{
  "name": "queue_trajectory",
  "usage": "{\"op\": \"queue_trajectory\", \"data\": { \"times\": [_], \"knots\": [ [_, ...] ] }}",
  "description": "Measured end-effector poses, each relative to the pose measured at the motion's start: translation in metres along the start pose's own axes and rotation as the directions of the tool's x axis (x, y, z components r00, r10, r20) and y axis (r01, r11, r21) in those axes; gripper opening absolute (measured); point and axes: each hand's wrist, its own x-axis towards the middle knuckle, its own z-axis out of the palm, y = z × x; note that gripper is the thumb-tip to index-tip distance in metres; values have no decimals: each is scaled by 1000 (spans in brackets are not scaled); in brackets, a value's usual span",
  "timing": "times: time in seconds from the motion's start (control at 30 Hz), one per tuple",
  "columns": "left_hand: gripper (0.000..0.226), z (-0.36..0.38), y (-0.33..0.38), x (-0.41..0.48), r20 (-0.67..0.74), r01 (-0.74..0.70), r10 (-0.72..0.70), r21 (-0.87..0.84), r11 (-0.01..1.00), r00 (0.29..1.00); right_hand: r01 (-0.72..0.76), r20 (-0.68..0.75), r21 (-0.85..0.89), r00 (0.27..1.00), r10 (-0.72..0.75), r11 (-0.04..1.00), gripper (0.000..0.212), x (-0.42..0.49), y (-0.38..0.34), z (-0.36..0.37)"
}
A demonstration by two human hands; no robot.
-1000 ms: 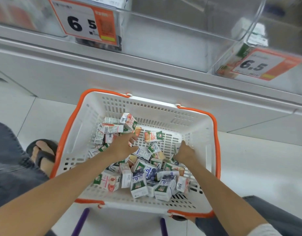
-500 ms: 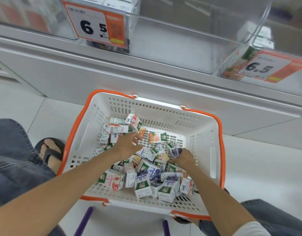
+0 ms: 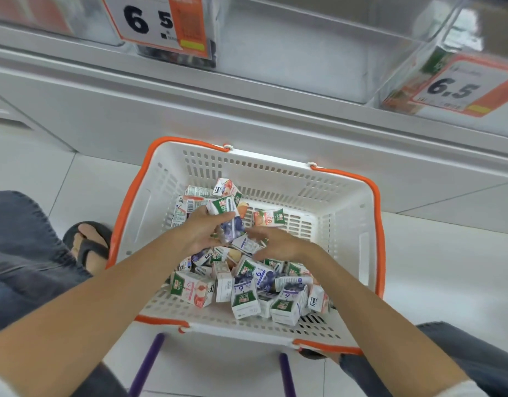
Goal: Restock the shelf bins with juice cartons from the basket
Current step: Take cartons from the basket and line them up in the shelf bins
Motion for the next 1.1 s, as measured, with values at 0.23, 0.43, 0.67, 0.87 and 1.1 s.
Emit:
{"op": "queue_trajectory", "data": {
  "times": [0.23, 0.43, 0.67, 0.87, 1.1],
  "knots": [
    [45, -21, -1, -10, 25, -15, 15, -9, 1000, 1000, -53, -121, 26, 991, 56, 998, 44, 6, 15, 23],
    [107, -11, 27, -37, 67, -104, 105, -19, 994, 992, 172, -455, 102, 884, -107, 980, 34, -43, -39, -42],
    [101, 12, 78, -91, 307, -299, 260, 89, 950, 916, 409, -411, 167, 856, -314, 897, 30, -103, -157, -77],
    [79, 17, 122, -143, 265, -569, 517, 184, 801, 814, 417, -353, 123, 866, -353, 900, 53, -141, -212, -82],
    [115, 14, 199, -197, 294, -871, 852, 380, 311, 433, 637, -520, -9, 655, -548, 771, 50, -181, -272, -128]
  ]
}}
